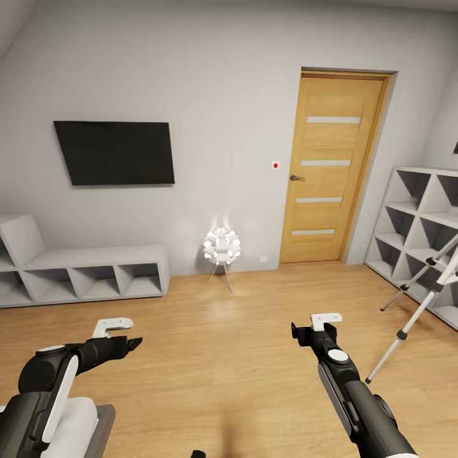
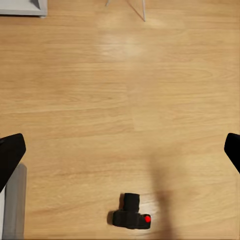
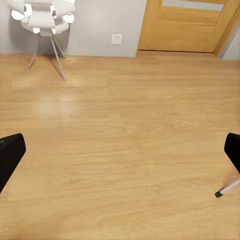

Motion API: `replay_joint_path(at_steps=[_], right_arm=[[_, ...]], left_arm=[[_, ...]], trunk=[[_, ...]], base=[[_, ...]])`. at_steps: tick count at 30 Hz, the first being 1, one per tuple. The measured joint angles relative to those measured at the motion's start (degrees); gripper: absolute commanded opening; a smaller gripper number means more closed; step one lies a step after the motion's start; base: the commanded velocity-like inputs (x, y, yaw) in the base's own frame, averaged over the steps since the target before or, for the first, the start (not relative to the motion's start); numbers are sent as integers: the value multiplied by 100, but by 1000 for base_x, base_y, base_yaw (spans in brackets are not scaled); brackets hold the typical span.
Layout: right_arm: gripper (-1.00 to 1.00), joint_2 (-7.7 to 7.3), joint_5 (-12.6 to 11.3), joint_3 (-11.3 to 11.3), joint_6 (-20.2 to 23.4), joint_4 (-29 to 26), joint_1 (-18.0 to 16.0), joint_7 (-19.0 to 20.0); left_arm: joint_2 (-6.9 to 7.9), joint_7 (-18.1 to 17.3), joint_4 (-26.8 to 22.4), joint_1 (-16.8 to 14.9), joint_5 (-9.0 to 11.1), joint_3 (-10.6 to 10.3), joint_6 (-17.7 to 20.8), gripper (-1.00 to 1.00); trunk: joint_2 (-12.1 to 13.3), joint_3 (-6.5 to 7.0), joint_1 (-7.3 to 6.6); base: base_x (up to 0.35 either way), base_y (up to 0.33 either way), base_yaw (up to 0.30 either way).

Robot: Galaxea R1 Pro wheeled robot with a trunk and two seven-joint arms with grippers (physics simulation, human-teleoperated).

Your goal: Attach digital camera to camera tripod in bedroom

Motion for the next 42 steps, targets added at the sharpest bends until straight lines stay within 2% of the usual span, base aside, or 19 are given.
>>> replay_joint_path(at_steps=[3,12,21,27,33,42], right_arm=[[100,0,0,0,0,0,0,0],[100,0,0,0,0,0,0,6],[100,0,0,3,0,0,0,38],[100,0,-1,2,1,0,0,218],[100,-1,-1,5,3,6,0,490],[100,-2,-1,10,4,9,-1,659]], left_arm=[[-4,0,-3,0,0,-7,32,100],[-22,-6,6,0,1,-154,75,100],[-29,-9,13,0,-3,-515,86,100],[-9,-9,12,0,-7,-712,68,100],[-6,-10,14,0,-8,-769,64,100],[9,-16,-1,0,-9,-771,58,100]], trunk=[[0,0,0],[-360,-161,197],[-721,-323,395],[-961,-431,527],[-1202,-538,658],[-1563,-700,856]], base=[[0,0,0],[0,0,0],[0,0,0],[0,0,0],[0,0,0],[0,0,0]])
